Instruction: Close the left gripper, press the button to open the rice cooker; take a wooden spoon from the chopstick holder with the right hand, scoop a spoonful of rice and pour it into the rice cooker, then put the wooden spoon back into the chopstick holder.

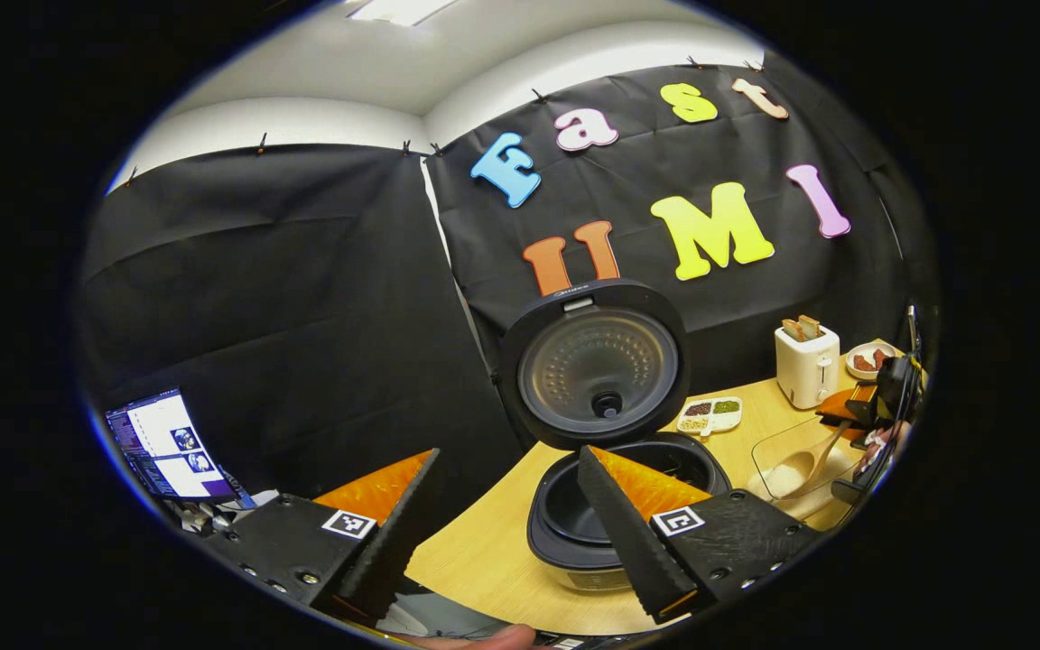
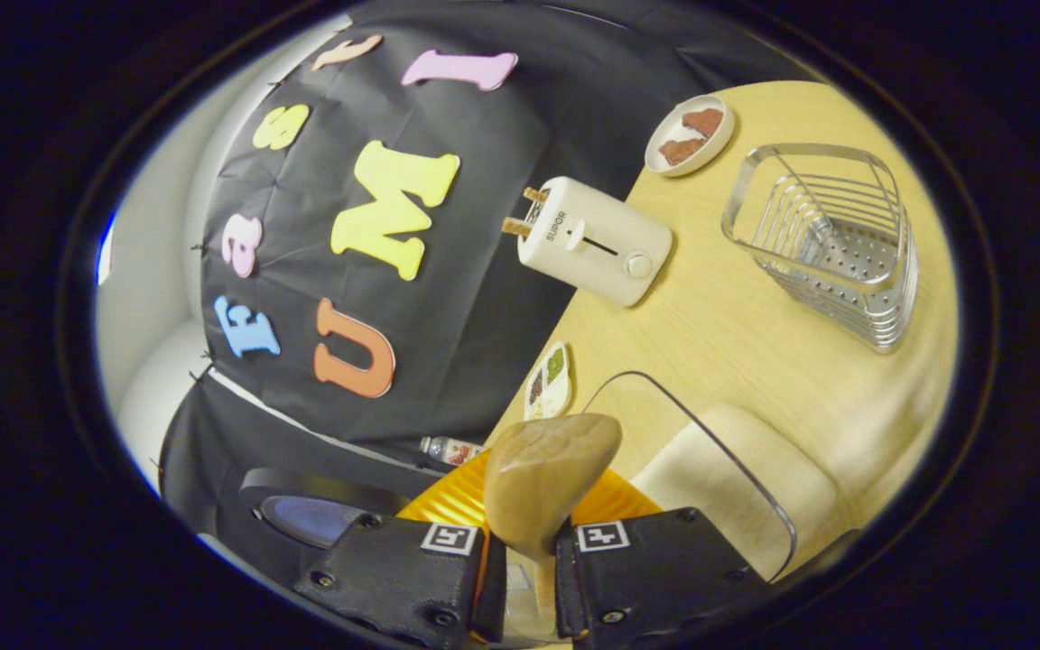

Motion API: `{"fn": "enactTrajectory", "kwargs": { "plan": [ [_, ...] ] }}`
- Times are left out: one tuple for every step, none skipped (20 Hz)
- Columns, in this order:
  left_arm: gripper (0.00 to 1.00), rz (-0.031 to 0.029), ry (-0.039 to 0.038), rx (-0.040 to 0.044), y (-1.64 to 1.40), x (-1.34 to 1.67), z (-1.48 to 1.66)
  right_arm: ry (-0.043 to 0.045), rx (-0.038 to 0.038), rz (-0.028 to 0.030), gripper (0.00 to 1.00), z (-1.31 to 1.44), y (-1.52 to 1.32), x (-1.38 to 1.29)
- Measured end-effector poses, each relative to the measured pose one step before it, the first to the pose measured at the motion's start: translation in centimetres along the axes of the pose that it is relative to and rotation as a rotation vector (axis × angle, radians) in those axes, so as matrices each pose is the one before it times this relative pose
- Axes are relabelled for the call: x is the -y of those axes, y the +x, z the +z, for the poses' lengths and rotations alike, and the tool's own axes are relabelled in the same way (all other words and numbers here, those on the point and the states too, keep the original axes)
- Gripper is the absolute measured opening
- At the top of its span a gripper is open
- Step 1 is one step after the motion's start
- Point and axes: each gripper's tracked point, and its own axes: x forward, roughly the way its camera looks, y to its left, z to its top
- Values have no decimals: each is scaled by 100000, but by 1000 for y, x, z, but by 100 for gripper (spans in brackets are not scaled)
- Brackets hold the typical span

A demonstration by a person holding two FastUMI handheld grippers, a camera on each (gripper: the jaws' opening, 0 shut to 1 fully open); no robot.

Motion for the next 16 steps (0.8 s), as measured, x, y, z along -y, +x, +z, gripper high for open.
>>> {"fn": "enactTrajectory", "kwargs": {
  "plan": [
    [96,-114,134,92,26,81,130,5180,893,923,26,317,188,112],
    [96,-83,-78,250,-7,42,102,5355,535,1488,26,392,-9,-85],
    [96,-210,-191,-67,21,92,51,5138,1022,1465,26,422,20,79],
    [96,125,-339,500,21,-55,144,2526,556,255,26,292,-120,-175],
    [96,-395,-110,-371,106,125,-42,1952,114,2200,27,228,-89,-480],
    [96,239,51,322,-1,-68,109,275,147,235,27,-21,-210,-225],
    [96,-12,19,259,-56,6,131,-119,483,479,26,171,4,-452],
    [96,81,-43,-233,-5,13,-73,-819,-111,798,26,152,-147,-383],
    [96,-157,-291,106,-3,61,56,-1379,-379,-606,26,-28,-338,-371],
    [96,83,176,-59,104,60,-47,95,145,891,26,74,-371,-805],
    [96,-40,192,-273,33,-55,-21,86,389,-233,26,122,-206,-413],
    [96,232,250,-148,-12,-114,-33,-246,170,52,26,16,-192,-823],
    [95,123,-81,227,-32,-98,45,-512,-110,316,26,-126,-19,-906],
    [96,228,-132,188,-31,-159,-2,-1298,135,26,26,-220,-12,-1202],
    [96,417,-174,297,-18,-213,9,-1378,-775,575,26,-477,38,-1224],
    [96,300,-138,-197,-106,-151,-181,-1075,-67,186,26,-394,-43,-1478]
  ]
}}
